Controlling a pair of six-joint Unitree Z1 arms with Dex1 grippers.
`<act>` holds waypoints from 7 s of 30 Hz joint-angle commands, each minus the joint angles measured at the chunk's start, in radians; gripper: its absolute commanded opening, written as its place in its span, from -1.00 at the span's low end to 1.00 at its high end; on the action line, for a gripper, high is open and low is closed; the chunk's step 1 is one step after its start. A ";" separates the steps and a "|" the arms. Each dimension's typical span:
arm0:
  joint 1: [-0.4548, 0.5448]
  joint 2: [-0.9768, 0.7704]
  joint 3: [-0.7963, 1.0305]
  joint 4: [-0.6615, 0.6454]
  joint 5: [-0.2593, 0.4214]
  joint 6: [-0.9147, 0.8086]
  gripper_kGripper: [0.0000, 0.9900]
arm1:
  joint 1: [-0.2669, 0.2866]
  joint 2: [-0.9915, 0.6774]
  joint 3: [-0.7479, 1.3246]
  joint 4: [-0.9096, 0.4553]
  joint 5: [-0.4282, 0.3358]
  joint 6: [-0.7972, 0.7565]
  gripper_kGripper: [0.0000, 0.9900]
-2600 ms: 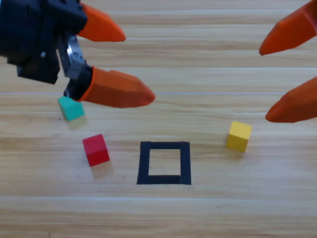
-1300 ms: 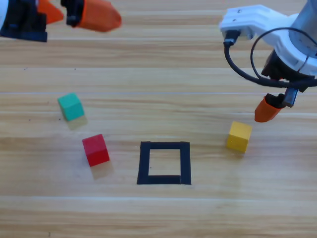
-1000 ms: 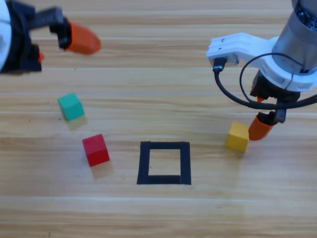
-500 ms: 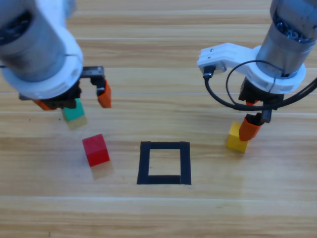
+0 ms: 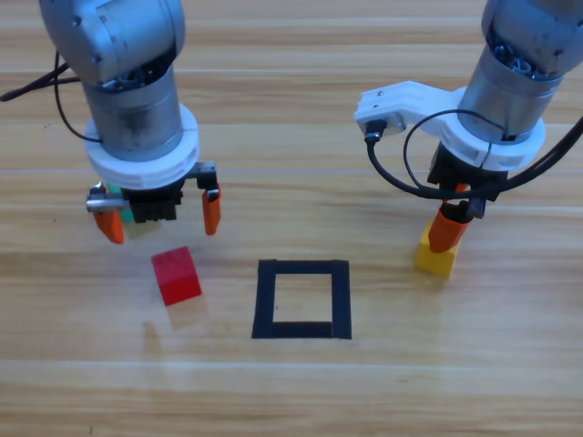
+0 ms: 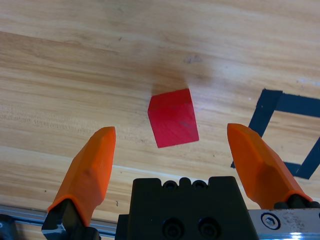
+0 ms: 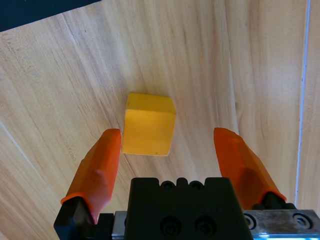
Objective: Stack the blocks in the rectangular block: red at the bottom, yellow in the middle, green on top
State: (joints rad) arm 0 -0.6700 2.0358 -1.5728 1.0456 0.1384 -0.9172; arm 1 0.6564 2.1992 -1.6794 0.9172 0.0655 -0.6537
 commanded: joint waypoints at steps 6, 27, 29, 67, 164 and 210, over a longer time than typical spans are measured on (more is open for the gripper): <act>0.050 0.060 0.004 0.008 -0.033 -0.071 0.92 | -0.004 0.171 -0.063 0.111 0.002 -0.003 0.27; 0.046 0.041 0.197 -0.165 -0.117 -0.132 0.89 | 0.058 0.019 -0.209 0.224 -0.208 0.502 -1.00; 0.046 0.040 0.212 -0.185 -0.122 -0.134 0.89 | 0.057 0.016 -0.215 0.226 -0.208 0.546 -1.00; 0.066 0.017 0.221 -0.228 -0.082 0.061 -0.86 | 0.026 -0.070 -0.071 0.143 -0.073 0.592 -1.00; -0.221 0.343 -0.296 0.008 -0.114 -0.011 1.00 | 0.019 -0.130 0.026 0.135 -0.070 1.115 -1.00; 0.441 -0.146 -0.322 0.318 -0.099 0.652 1.00 | 0.313 0.267 -0.729 0.580 0.037 1.494 -1.00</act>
State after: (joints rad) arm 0 -0.2781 1.9190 -1.9337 1.3628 0.0623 -0.2899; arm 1 0.9300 2.3803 -2.3964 1.4873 0.0874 0.8208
